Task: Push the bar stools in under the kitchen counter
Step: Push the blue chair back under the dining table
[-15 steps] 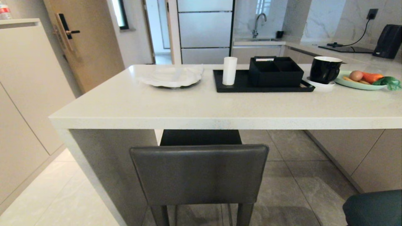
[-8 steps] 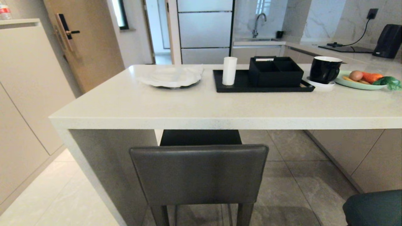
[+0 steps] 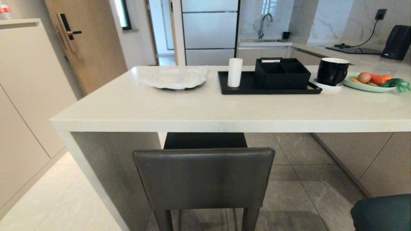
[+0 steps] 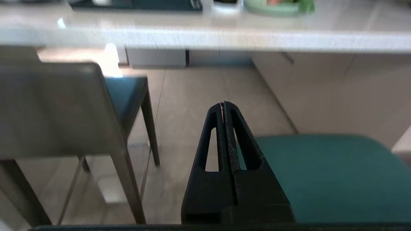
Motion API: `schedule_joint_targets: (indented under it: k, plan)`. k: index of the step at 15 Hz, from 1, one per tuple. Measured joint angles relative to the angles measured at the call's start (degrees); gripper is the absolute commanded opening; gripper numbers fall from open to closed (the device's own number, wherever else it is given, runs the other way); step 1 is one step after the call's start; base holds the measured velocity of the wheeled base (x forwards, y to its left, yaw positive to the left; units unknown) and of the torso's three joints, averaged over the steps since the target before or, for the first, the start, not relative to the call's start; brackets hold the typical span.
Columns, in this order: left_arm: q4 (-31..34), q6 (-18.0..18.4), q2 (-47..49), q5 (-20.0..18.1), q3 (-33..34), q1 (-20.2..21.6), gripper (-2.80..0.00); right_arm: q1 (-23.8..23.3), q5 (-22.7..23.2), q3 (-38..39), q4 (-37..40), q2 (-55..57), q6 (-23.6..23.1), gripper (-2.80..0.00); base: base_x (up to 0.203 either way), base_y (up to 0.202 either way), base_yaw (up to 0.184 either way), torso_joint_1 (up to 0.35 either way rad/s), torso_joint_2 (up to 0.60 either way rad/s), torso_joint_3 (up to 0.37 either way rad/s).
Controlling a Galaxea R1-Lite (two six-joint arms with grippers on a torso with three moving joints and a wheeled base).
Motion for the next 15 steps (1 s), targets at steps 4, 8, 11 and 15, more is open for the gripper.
schedule_joint_targets:
  k: [4,8,11,15]
  plan:
    - [-3.84,0.63,-6.76,0.9,12.92,-0.03,-2.8,0.0,-0.07,9.11,-5.62,0.0,-0.11,-2.8,0.0,0.0,0.0,0.0,0.0,0.0]
    - [-10.08,0.98,-9.98,5.44,24.22,0.08,-2.8,-0.04,-0.45,17.04,-12.23,0.0,-0.44,-2.8,0.0,0.0,0.0,0.0,0.0,0.0]
    - [-21.72,1.04,-10.6,8.74,33.49,0.09,-2.8,-0.04,-0.83,24.13,-20.05,-0.02,-0.88,-2.8,0.0,0.0,0.0,0.0,0.0,0.0]
    - [-25.78,0.44,-10.77,10.84,38.65,0.11,-2.8,-0.04,-1.52,34.02,-30.69,0.0,-1.31,-2.8,0.0,0.0,0.0,0.0,0.0,0.0]
